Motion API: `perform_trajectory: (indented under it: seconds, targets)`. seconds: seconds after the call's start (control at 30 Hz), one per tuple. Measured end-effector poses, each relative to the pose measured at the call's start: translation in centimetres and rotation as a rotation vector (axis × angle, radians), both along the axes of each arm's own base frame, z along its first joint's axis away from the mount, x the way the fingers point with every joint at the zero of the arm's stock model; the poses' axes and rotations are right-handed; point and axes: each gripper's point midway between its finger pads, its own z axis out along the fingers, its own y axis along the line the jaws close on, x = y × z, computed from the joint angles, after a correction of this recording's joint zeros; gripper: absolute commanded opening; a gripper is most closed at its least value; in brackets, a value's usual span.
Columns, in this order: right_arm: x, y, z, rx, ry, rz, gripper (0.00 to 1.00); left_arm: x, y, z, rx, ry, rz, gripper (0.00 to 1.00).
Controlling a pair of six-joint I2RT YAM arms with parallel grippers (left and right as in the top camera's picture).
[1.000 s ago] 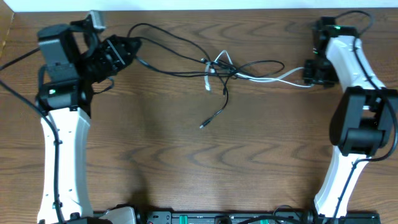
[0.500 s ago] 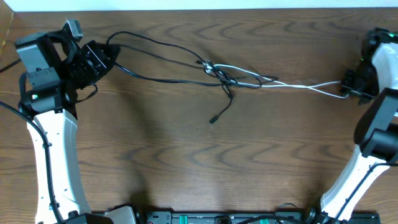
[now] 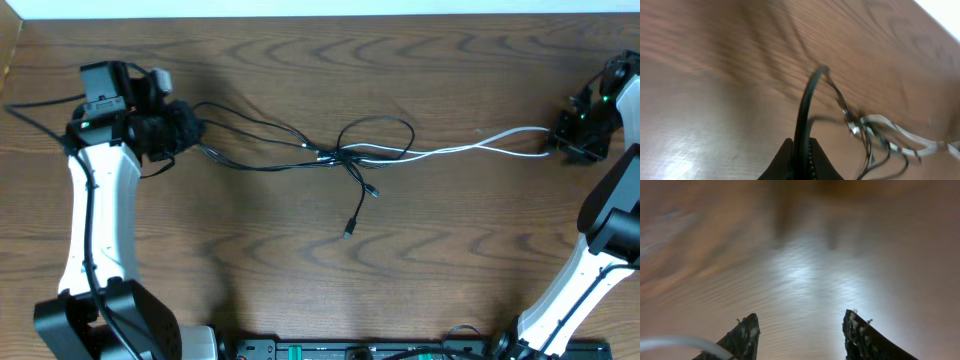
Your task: Untangle cables
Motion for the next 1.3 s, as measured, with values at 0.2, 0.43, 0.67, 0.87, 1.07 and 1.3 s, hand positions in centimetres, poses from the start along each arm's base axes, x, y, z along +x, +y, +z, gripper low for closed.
perform_trajectory:
  seconds: [0.2,0.43,0.67,0.87,1.07,1.3]
  targets:
    - [2.3,5.9,2.0,0.306,-0.213,0.241,0.63,-0.3,-5.1,0.9,-0.071,-0.102,-0.3,0.25]
    - [4.3,8.7,8.0,0.266,-0.4,0.354,0.8,-1.2,-9.1,1.4,-0.112,-0.125,-0.443,0.55]
    - [4.8,11.7,13.0,0.225,-0.516,0.415,0.81,-1.9,-12.1,3.2,-0.255,-0.159,-0.516,0.82]
    - [7.5,19.4,14.0,0.234,-0.636,0.609,0.81,-2.1,-13.2,5.0,-0.365,-0.178,-0.529,0.98]
    - [9.5,27.2,15.8,0.236,-0.79,0.772,0.78,-0.8,-11.4,3.9,-0.285,-0.104,-0.368,0.98]
    - [8.6,35.5,11.8,0.236,-0.743,0.933,0.72,-1.9,-8.0,5.0,-0.126,-0.058,-0.124,0.97]
